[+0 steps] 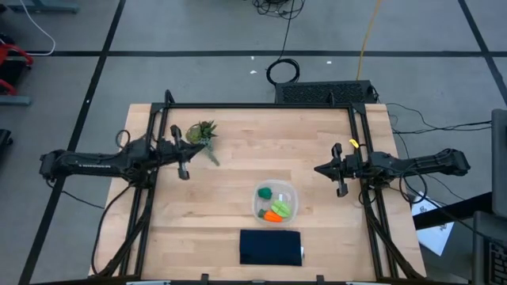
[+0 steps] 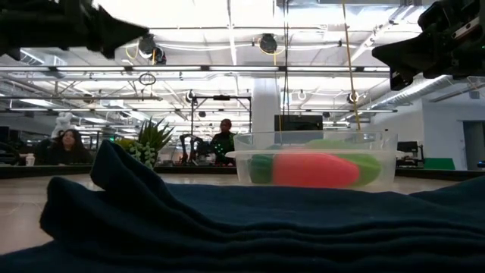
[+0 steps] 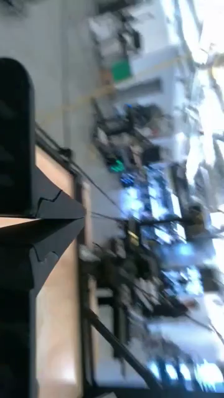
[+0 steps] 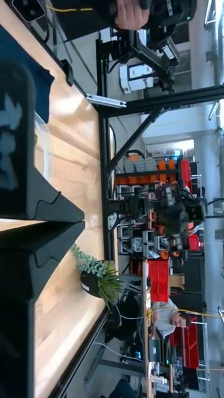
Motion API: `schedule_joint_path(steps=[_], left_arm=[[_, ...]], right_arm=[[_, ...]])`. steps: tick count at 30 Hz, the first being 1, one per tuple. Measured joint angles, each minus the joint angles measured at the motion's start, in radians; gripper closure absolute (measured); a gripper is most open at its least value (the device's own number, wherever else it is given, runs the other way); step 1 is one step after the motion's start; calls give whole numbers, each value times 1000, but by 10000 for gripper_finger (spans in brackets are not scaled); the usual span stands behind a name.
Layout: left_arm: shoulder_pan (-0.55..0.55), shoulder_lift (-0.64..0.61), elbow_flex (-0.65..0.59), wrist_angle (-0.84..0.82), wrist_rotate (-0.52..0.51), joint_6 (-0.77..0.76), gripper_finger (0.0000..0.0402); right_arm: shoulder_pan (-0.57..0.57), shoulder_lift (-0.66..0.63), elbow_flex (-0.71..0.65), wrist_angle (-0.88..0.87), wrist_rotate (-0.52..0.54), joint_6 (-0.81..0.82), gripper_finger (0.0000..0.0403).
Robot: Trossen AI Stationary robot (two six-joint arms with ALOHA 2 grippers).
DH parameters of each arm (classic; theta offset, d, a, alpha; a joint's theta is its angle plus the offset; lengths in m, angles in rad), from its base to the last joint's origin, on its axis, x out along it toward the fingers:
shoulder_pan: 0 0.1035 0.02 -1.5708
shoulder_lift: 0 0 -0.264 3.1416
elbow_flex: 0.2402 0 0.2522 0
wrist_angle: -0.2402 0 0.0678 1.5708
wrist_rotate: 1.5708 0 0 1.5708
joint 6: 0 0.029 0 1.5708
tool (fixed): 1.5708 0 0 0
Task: Pick and placing Produce into tupperware
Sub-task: Return to Home Position
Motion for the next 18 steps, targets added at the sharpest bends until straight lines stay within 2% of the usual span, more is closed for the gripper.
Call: schedule_joint_path(steps=[3, 9, 14, 18], left_arm=[[-4, -57, 0, 1, 50, -3, 402], [-90, -136, 0, -97, 66, -10, 402], [-182, -199, 0, -252, -24, 96, 402], [-178, -240, 0, -377, -46, 123, 402]], right_arm=[[0, 0, 0, 0, 0, 15, 403], [0, 0, 0, -16, 0, 18, 403], [0, -1, 0, -19, 0, 18, 403], [0, -1, 0, -19, 0, 13, 403]])
